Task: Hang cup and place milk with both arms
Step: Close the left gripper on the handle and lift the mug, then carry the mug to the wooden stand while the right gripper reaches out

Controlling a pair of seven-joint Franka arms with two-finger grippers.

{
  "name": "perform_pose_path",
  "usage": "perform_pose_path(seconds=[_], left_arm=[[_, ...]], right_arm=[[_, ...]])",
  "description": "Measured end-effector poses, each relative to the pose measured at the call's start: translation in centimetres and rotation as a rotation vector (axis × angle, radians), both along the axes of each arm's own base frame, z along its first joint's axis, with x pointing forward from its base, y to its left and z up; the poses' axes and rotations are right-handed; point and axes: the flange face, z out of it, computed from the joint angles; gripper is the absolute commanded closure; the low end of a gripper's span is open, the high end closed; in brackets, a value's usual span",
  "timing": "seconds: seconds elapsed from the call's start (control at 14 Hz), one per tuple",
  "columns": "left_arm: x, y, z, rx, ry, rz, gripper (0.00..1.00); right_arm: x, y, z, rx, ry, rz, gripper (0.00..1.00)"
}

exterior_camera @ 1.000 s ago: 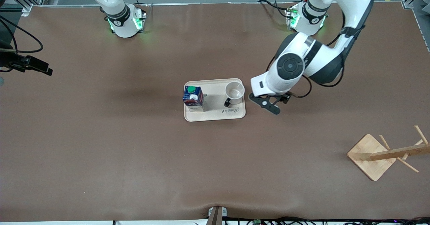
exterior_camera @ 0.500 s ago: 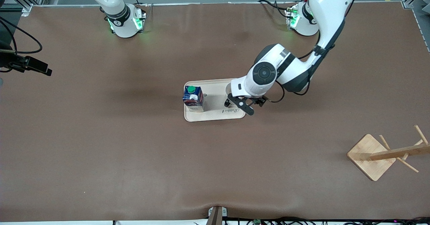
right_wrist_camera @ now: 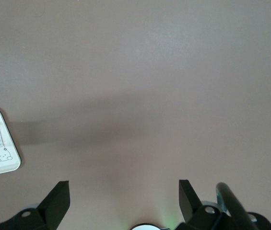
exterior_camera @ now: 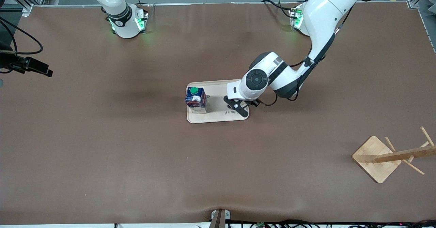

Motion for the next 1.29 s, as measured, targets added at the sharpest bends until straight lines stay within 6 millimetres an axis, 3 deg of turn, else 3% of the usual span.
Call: perform_pose_path(seconds=[0.29,0.5,0.64,0.79,0.86,1.0,1.14,1.29], left_arm=[[0.3,0.0,-0.7,0.024,-0.021,0.047,1.00],[1.8,0.1,1.4,0.010,-0.058,0.087,1.00],[4.2,1.2,6.2,-0.009,-0.128,0.122,1.00],[6.5,3.7,13.9,0.002,-0.205,0.173,1.00],[7.5,6.0,17.7,0.019,-0.215,0.222,1.00],[9.3,12.5,23.7,0.041,-0.207,0.343,1.00],[11.0,20.1,26.9,0.069,-0.204,0.409,1.00],[12.2,27.7,28.4,0.086,-0.200,0.408,1.00]], right_arm=[[0.0,-0.1,0.0,0.000,0.001,-0.002,0.00],[0.0,-0.1,0.0,0.000,-0.001,-0.001,0.00],[0.1,0.0,0.0,0.000,-0.001,0.000,0.00],[0.1,0.0,0.1,0.000,-0.002,0.000,0.00],[0.1,0.0,0.1,0.000,-0.002,0.000,0.00],[0.1,0.0,0.0,0.000,0.000,0.001,0.00],[0.2,0.1,-0.3,0.000,0.004,0.002,0.00],[0.4,0.2,-0.5,0.001,0.009,0.004,0.00]])
